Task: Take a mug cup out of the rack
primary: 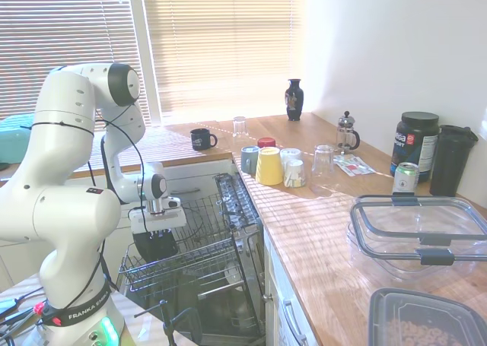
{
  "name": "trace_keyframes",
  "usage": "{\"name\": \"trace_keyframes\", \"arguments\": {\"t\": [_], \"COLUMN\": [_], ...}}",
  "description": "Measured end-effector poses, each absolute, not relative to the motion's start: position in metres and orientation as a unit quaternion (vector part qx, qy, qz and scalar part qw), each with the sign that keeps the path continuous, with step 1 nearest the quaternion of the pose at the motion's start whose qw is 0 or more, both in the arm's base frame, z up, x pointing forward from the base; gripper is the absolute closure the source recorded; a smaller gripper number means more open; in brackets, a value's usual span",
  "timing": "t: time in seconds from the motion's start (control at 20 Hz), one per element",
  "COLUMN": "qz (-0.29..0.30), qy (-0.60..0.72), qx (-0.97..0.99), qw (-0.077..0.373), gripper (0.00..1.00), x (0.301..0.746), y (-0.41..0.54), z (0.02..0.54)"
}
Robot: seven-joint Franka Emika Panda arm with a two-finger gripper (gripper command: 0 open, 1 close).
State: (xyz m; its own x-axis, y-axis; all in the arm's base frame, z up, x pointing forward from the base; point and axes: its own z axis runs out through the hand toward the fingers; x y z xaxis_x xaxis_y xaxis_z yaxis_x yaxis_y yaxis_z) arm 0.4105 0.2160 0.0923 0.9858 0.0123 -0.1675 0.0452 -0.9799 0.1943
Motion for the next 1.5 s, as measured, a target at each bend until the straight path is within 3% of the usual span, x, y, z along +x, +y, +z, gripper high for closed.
{"name": "trace_keyframes", "arguments": {"t": [0.55, 0.85, 1.5], "qz": [-0.015, 0.018, 0.017], "qy": [-0.051, -0.130, -0.257], "qx": [0.997, 0.991, 0.966], "qw": [0.052, 0.005, -0.020], "gripper": [1.00, 1.00, 1.00], "x": [0.438, 0.454, 0.475], "y": [0.181, 0.103, -0.075], "z": [0.253, 0.360, 0.431]}}
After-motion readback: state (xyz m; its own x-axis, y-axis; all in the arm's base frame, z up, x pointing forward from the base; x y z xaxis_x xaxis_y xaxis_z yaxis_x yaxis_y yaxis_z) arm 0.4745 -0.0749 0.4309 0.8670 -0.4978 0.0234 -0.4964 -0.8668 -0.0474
